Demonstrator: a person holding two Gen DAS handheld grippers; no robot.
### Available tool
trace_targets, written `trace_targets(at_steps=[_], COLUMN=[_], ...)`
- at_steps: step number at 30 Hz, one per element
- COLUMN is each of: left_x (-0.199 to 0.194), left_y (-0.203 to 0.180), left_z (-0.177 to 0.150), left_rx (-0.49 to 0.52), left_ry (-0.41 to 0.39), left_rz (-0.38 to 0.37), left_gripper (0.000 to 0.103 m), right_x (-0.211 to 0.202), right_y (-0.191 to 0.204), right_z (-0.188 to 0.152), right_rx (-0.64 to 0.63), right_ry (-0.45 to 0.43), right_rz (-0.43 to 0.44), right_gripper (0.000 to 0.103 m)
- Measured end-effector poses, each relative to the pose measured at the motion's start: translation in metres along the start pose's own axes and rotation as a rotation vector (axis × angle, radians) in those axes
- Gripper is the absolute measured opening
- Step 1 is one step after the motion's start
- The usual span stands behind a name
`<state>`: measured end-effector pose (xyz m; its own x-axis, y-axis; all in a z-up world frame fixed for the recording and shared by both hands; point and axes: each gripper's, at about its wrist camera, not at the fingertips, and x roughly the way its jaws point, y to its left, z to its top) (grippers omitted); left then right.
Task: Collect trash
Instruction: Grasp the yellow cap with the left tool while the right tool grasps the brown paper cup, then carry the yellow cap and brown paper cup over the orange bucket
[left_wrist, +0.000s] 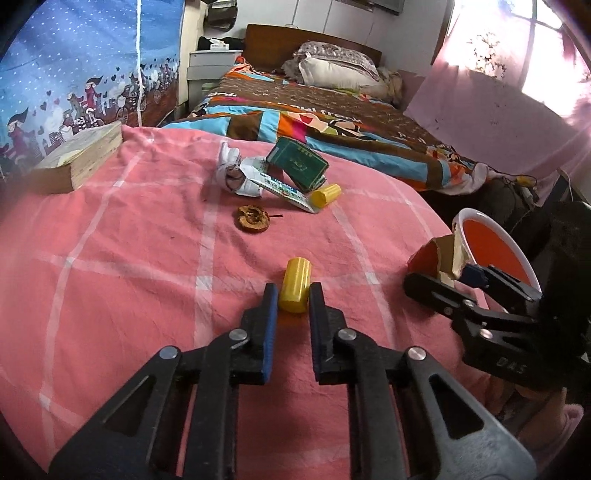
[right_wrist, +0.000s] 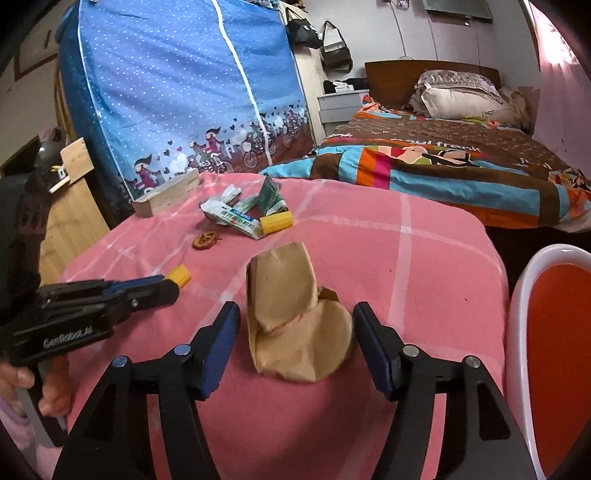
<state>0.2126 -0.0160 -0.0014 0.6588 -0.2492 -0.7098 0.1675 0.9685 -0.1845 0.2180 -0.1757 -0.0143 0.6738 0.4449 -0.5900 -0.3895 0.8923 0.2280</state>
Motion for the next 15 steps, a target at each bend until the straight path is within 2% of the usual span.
trace_targets(at_steps=[1, 2, 7, 11, 15], left_x=[-0.001, -0.002, -0.011, -0.024, -0.043], left_y=[-0.001, -0.002, -0.012, -0.024, -0.044], left_z=[0.000, -0.001, -0.001, 0.001, 0.006], left_rx=[-0.001, 0.000, 0.011, 0.027, 0.056], left_ry=[-0.006, -0.013, -0.067, -0.137, -0.251], left_rz=[0.002, 0.004, 0.012, 0.006, -0.017], left_gripper=[0.020, 0.020, 0.019, 0.019, 0.019], right_x=[0.002, 0.003, -0.004, -0.027, -0.065], right_y=[0.000, -0.001, -0.003, -0.006, -0.006], right_z=[0.001, 0.002, -0.002, -0.004, -0.001], right_rx=[0.003, 0.005, 0.002, -0.005, -0.032], right_ry=[0.007, 0.008, -0.010, -0.113, -0.279], right_rz=[-0.001, -0.005, 0.012, 0.017, -0.019], right_gripper=[0.059, 0.049, 0.045, 0.045, 0.045])
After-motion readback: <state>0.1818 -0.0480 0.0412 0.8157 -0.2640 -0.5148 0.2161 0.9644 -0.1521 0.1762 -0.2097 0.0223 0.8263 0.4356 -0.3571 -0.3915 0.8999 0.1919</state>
